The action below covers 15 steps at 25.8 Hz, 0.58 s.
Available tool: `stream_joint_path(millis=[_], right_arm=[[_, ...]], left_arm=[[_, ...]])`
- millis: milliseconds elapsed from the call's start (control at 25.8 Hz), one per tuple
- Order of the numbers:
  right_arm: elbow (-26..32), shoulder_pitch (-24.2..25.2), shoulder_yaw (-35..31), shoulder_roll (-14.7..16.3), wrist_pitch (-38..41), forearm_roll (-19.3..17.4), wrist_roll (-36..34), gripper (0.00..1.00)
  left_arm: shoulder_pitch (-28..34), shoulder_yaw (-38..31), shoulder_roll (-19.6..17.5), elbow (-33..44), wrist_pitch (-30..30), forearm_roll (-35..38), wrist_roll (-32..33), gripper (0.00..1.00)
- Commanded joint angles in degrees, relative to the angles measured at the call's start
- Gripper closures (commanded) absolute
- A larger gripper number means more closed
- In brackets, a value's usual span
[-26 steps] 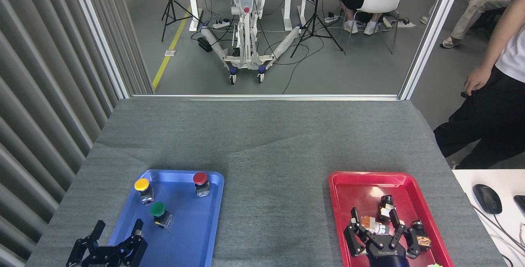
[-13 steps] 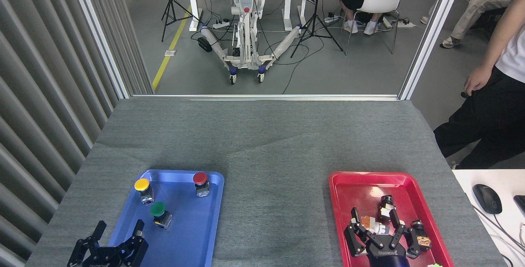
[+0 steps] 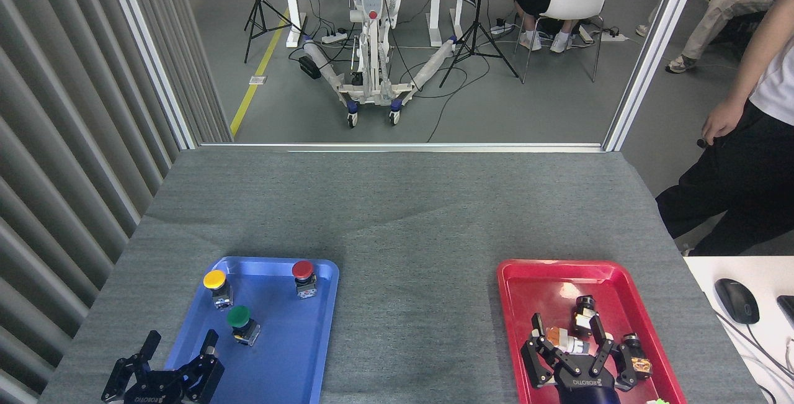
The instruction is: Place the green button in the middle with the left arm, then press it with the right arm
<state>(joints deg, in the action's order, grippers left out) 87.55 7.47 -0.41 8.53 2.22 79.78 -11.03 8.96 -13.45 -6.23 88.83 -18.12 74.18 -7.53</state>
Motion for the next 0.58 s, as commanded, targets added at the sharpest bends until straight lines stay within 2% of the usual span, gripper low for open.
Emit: stream_joint_path(millis=[0, 271, 542], right_arm=[[-0.01, 0.00, -0.03, 0.09, 0.07, -0.06, -0.04, 0.00], [0.16, 0.00, -0.03, 0.17, 0.07, -0.06, -0.04, 0.00], [0.25, 0.00, -0.03, 0.00, -0.02, 0.03, -0.04, 0.00]], left_arm=[[-0.78, 0.00, -0.10, -0.06, 0.02, 0.00, 0.24, 0.00], [-0.26, 0.00, 0.34, -0.85, 0.19, 0.79, -0.12, 0.00], [0.45, 3.43, -1.94, -3.93, 2.92, 0.61, -1.96, 0.00]])
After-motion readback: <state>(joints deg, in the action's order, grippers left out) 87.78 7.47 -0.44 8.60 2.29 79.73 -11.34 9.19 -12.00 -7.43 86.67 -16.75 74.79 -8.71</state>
